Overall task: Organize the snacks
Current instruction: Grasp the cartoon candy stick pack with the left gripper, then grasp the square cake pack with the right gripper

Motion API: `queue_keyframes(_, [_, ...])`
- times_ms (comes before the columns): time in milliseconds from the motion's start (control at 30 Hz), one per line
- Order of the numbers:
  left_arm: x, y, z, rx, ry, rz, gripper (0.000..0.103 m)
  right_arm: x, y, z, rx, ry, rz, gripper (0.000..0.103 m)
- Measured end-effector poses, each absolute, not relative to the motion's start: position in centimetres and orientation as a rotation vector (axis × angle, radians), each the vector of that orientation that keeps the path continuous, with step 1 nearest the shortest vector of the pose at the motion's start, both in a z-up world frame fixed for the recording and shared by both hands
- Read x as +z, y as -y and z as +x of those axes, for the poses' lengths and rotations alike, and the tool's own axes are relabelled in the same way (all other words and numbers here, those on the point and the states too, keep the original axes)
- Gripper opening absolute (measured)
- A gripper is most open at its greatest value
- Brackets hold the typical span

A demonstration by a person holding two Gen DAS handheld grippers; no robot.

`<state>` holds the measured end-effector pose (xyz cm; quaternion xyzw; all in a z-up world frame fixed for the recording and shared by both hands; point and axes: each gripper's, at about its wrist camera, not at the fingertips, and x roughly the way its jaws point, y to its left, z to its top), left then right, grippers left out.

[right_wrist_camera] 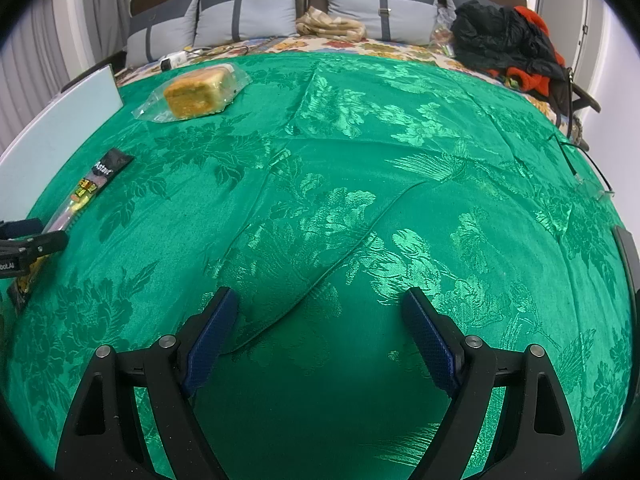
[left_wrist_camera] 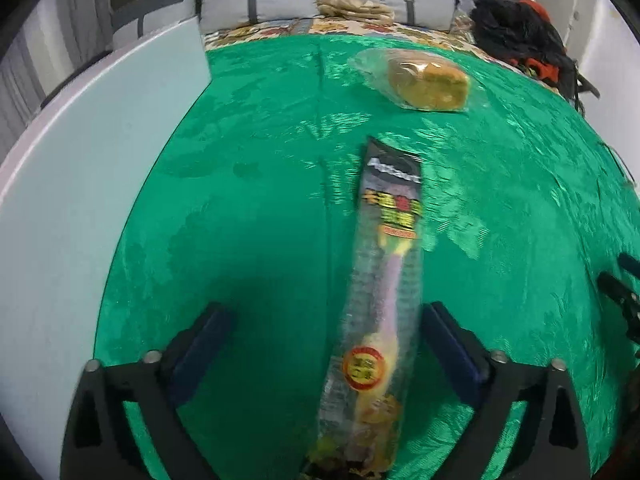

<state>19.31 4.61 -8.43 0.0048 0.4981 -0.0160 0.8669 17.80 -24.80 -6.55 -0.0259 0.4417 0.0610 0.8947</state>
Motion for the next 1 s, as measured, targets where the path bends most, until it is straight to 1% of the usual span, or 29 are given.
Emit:
queue_keyframes(233, [-8.7, -5.6, 19.1, -0.045, -0.961, 0.016, 0.103, -6.6, 24.8, 17.8, 0.127, -0.916, -0.054, 0.087])
queue_keyframes(600, [-8.8, -5.6, 19.1, -0.04, -0.952, 0.011, 0.103, -6.6, 24.7, 17.9, 0.134, -0.92, -0.055, 0.091])
queue_keyframes(667, [-8.8, -5.6, 19.1, -0.04, -0.952, 0.011, 0.103, -6.4, 24.5, 18.7, 0.147, -0.954, -0.071, 0.09])
queue_keyframes(733, [-8.8, -5.6, 19.1, -0.04, -0.952, 0.011, 0.103, -5.4, 24.1, 21.0, 0.135, -1.023, -0.035, 0.09])
queue_keyframes(800, [-8.8, -5.6, 19.1, -0.04, -0.952, 0.011, 0.103, -3.2, 23.1, 23.6, 0.171, -1.003, 0.06, 0.09])
queue_keyframes(900, [-8.8, -5.6, 19.1, -0.04, -0.952, 0.011, 0.103, 0.6, 19.9, 28.3, 0.237, -0.943, 0.124, 0.09])
queue_keyframes(1000, [-8.8, -5.7, 19.1, -0.04, -0.952, 0.011, 0.103, 2.1, 15.7, 34.2, 0.291, -0.979, 0.121, 0.089])
